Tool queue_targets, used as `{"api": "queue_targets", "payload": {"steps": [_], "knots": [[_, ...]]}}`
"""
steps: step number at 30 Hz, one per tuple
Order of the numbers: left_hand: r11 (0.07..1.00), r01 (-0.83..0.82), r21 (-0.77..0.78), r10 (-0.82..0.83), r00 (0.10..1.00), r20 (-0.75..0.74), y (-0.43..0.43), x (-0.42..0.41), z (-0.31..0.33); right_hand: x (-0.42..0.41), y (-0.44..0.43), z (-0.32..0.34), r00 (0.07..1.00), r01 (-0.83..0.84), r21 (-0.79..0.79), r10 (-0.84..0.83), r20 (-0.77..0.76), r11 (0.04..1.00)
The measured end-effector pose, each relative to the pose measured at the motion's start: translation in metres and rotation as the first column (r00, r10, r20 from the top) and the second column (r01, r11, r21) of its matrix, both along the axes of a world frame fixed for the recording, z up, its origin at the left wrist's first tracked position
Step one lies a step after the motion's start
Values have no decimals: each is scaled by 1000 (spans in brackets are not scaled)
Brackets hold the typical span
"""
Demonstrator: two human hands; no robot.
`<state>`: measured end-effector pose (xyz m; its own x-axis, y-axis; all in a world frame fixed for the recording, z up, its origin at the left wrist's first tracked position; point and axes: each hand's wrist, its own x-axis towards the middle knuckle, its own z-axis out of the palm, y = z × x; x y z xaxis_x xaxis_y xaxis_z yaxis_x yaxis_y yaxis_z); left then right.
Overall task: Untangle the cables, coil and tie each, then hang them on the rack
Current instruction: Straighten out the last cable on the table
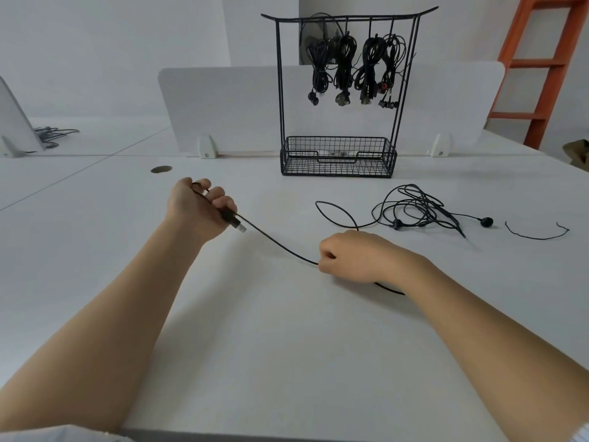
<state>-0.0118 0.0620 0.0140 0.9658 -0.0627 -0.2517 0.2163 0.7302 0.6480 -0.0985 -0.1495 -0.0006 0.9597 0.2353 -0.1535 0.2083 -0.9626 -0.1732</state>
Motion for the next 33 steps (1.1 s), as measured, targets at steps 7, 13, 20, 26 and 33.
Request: {"api": "queue_targets", "payload": {"steps": [7, 13, 20, 26, 33], "knots": [[981, 154, 117, -147, 987, -72, -2, -5, 5, -1, 1, 0, 1000, 1, -33, -1, -5, 999], [987, -15, 160, 17, 1000, -16, -10, -1, 0, -2, 1, 1, 1000, 13, -32, -13, 0, 999], [999, 22, 46, -28, 992, 127, -18, -8, 2, -1, 4, -1, 1000, 2, 6, -2, 30, 1000], [982, 94, 163, -123, 977, 175, -9, -10, 7, -2, 5, 0, 999, -1, 27, 0, 50, 1000], [966, 138, 217, -168, 978, 126, 3, -6, 10, -1, 3, -1, 1000, -6, -16, 6, -15, 1000]]}}
